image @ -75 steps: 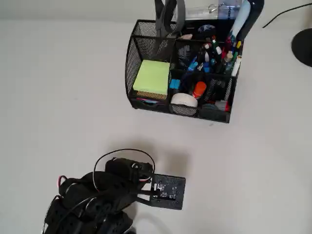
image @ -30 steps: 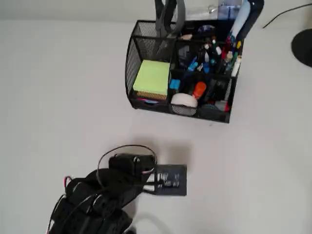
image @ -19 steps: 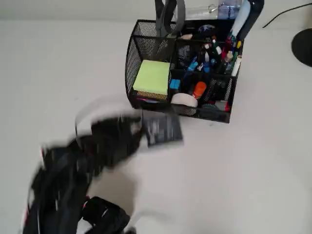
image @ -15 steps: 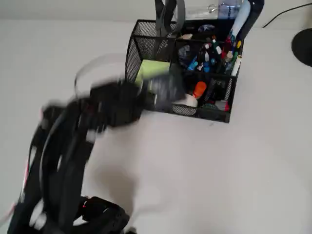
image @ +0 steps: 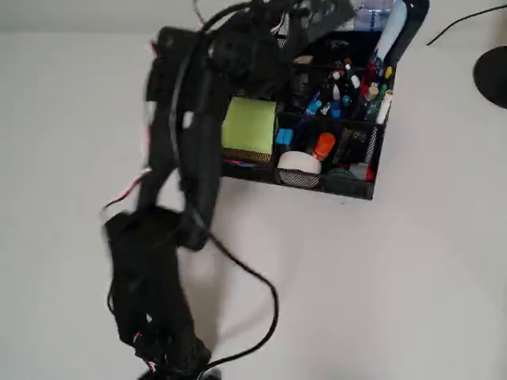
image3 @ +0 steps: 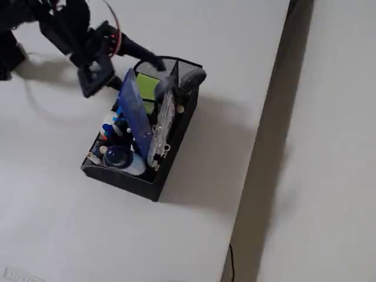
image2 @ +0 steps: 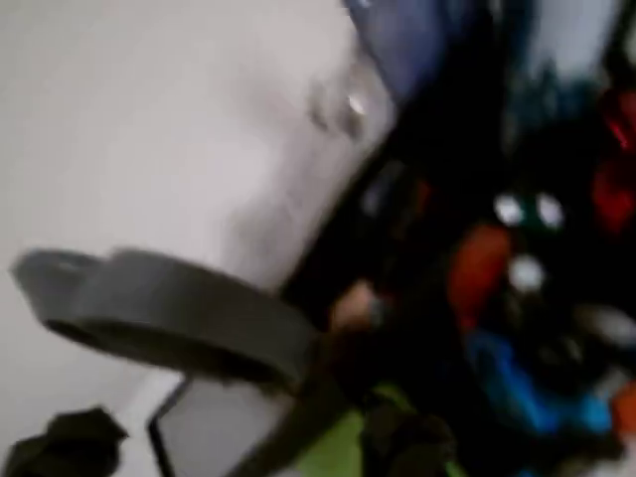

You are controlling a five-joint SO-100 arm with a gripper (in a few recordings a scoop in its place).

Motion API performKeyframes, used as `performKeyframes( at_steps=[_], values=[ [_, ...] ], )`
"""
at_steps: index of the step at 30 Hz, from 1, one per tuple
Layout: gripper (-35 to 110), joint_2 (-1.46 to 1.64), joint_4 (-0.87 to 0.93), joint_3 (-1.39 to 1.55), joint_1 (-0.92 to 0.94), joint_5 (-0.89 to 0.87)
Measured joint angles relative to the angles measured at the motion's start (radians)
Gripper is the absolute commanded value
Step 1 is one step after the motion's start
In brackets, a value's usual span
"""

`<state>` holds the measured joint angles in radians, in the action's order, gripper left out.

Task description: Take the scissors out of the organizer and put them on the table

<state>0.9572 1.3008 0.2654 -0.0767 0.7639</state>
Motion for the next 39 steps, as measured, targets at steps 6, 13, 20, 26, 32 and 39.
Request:
performKeyframes(
  at_steps=[6,13,20,26,32,39],
  values=[
    [30,-0.066,-0.018,-0.094,0.041,0.064],
    [25,-0.123,-0.046,-0.112,0.063,0.078],
    [23,-0.153,-0.080,-0.118,0.058,0.080],
    [9,-0.196,-0.118,-0.140,0.052,0.084],
    [0,-0.258,-0.156,-0.207,0.043,0.084],
    [0,-0.417,-0.107,-0.457,0.040,0.058]
  ],
)
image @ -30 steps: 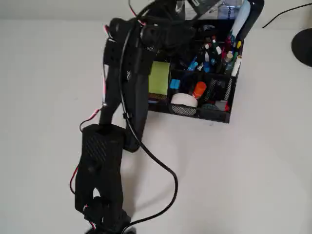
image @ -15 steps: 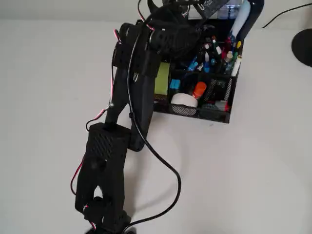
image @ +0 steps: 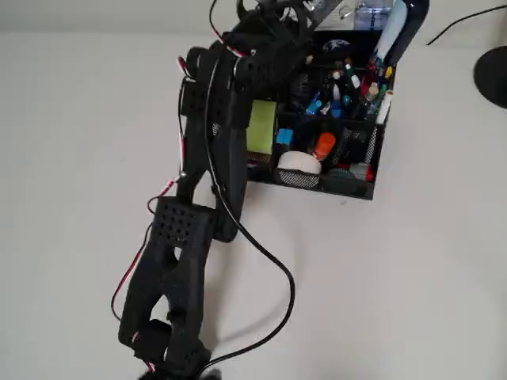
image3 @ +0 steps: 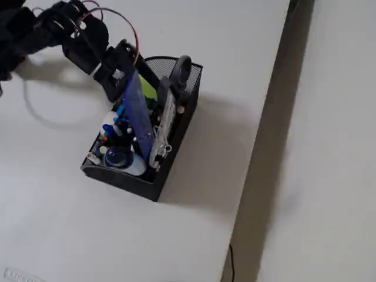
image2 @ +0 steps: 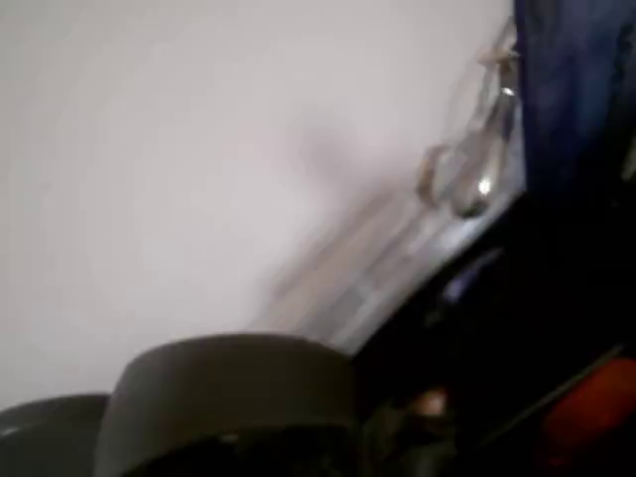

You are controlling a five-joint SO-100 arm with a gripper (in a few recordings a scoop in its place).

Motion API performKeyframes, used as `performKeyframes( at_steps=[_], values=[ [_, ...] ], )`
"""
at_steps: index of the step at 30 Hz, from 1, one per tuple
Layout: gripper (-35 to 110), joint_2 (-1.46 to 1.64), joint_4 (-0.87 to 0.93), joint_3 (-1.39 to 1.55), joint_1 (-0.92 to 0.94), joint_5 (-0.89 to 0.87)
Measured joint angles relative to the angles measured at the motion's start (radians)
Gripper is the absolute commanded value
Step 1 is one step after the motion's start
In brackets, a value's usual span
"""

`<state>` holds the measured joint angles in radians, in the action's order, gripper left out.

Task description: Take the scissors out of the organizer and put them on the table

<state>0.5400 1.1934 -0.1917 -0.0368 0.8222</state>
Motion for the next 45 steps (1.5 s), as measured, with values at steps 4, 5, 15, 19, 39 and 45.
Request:
performKeyframes(
  at_steps=[4,5,15,19,39,45],
  values=[
    [0,-0.003,0.006,-0.021,0.000,-0.044],
    [0,-0.003,0.014,-0.023,0.000,-0.060],
    [0,0.063,0.127,-0.023,-0.021,-0.258],
    [0,0.135,0.172,-0.023,-0.037,-0.382],
    [28,0.264,0.213,-0.023,-0.077,-0.730],
    [28,0.264,0.184,-0.023,-0.058,-0.900]
  ],
)
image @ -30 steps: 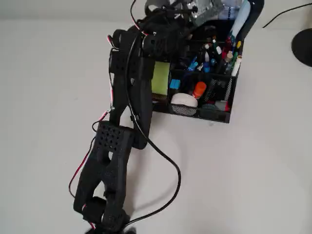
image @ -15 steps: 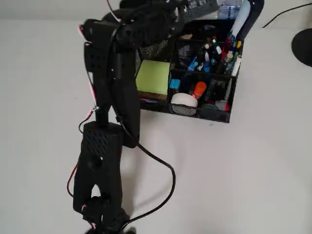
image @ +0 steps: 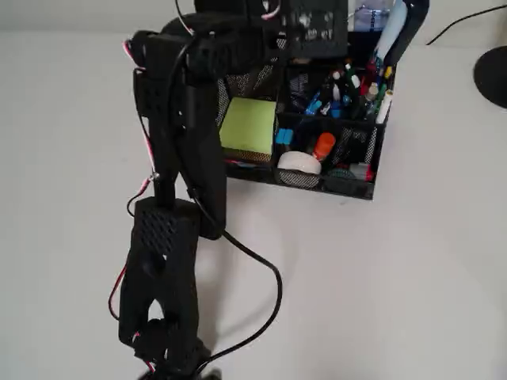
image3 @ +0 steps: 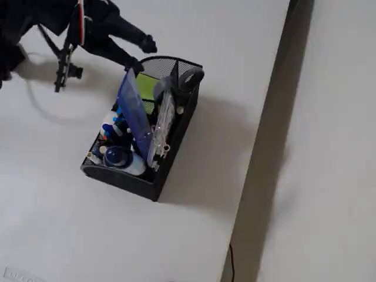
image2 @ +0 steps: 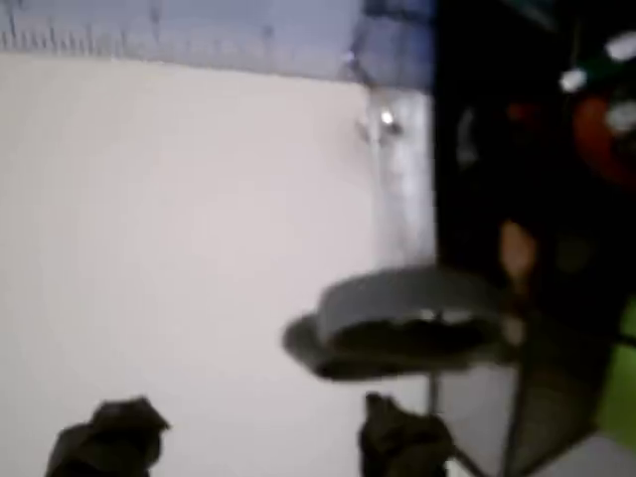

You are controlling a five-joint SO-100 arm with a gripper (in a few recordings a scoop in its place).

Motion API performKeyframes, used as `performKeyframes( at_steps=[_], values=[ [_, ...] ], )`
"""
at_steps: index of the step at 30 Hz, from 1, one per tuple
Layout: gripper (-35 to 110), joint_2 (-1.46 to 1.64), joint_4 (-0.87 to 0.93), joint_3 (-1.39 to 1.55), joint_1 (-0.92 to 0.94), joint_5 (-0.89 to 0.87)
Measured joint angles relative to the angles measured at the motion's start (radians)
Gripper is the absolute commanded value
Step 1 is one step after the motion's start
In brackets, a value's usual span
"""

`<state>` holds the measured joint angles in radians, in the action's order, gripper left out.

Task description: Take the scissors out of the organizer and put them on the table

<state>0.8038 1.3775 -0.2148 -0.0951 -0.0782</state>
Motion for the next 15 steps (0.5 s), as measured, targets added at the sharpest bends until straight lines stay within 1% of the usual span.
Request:
performKeyframes(
  at_steps=[6,15],
  values=[
    [28,-0.032,-0.043,0.000,0.008,-0.130],
    [28,-0.094,-0.130,0.000,-0.051,-0.146]
  ],
)
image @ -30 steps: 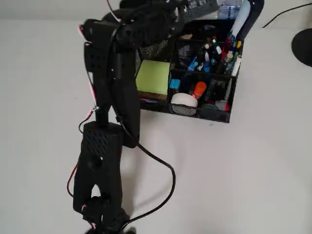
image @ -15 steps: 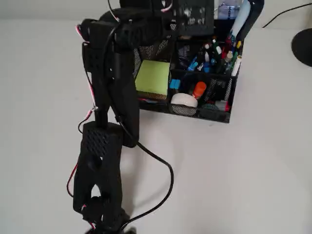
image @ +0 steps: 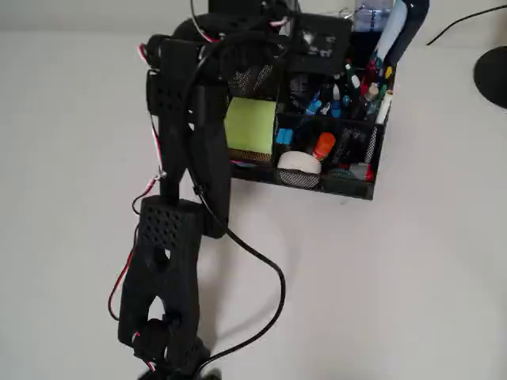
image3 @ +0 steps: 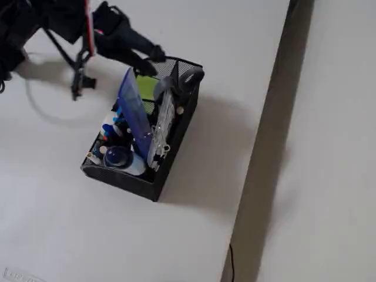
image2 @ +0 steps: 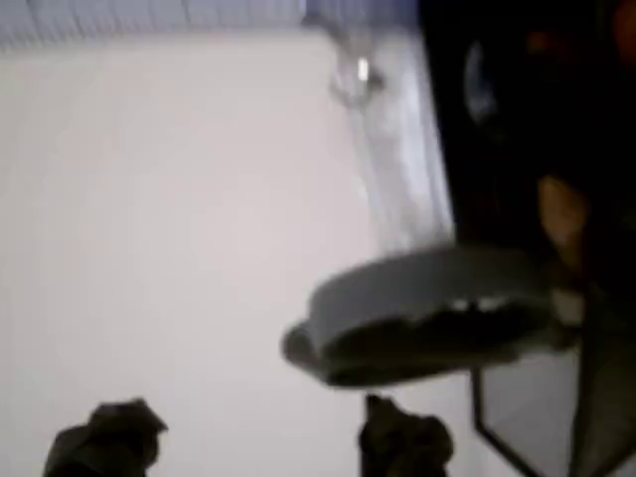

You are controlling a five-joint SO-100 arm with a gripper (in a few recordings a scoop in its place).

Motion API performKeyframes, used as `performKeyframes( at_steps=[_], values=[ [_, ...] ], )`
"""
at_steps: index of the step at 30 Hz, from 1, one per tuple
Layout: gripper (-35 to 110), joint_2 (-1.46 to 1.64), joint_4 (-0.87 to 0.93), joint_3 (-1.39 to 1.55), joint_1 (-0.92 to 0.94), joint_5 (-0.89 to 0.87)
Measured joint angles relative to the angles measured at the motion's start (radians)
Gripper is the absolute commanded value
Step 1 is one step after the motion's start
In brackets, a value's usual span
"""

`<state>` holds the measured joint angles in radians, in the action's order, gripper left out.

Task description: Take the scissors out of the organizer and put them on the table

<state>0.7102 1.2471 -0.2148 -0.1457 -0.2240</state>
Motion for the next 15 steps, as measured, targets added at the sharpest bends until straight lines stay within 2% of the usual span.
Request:
performKeyframes(
  at_steps=[15],
  values=[
    [26,-0.106,-0.091,0.000,0.058,-0.008]
  ],
)
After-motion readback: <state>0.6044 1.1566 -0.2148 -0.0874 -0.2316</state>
